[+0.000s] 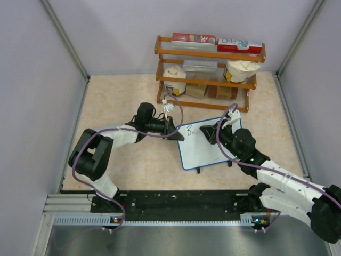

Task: Write a sentence on the whiteboard
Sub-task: Write with the whiteboard marker on the whiteboard.

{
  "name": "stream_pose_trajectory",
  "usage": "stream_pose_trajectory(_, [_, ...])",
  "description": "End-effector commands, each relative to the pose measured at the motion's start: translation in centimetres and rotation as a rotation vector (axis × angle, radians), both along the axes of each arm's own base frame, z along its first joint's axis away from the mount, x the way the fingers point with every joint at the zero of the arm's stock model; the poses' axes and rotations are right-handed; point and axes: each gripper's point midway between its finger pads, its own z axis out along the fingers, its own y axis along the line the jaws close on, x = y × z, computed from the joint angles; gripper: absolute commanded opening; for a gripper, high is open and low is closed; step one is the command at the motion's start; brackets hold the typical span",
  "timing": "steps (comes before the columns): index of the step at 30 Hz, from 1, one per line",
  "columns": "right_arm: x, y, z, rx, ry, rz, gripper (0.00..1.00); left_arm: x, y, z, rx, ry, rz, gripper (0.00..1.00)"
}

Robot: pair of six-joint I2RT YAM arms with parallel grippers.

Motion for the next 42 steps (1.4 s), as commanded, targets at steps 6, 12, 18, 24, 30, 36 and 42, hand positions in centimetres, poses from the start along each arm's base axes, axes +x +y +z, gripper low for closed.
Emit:
stream_pose_trajectory(6, [1.1, 0.2, 4.5, 0.048, -0.102, -0.016, 0.0, 0.9, 0.5, -3.3, 0.099, -0.037, 0.037, 0.0])
stream_pose_trajectory(12, [1.7, 0.0, 4.0, 0.034, -0.091, -0.043, 0.0, 0.8, 0.4, -3.4, 0.098, -0.036, 0.034, 0.0])
stream_pose_trajectory(18, [2.3, -0.7, 2.3, -0.009, -0.062, -0.082, 0.0, 0.8, 0.5, -3.4, 0.098, -0.034, 0.032, 0.0])
stream_pose_trajectory(24, [1.9, -1.2, 1.7, 0.008, -0.062, -0.089, 0.0, 0.9, 0.5, -3.3, 0.098, -0.037, 0.035, 0.0])
stream_pose_trajectory(30, [2.1, -0.8, 1.6, 0.005, -0.055, -0.081, 0.0, 0.9, 0.5, -3.3, 0.099, -0.038, 0.036, 0.0])
stream_pose_trajectory(36, [1.7, -0.8, 0.9, -0.008, -0.036, -0.066, 0.0, 0.8, 0.5, -3.3, 0.101, -0.038, 0.035, 0.0])
stream_pose_trajectory(42, [1.2, -1.0, 0.2, -0.018, -0.021, -0.055, 0.0, 0.9, 0.5, -3.3, 0.1, -0.038, 0.035, 0.0])
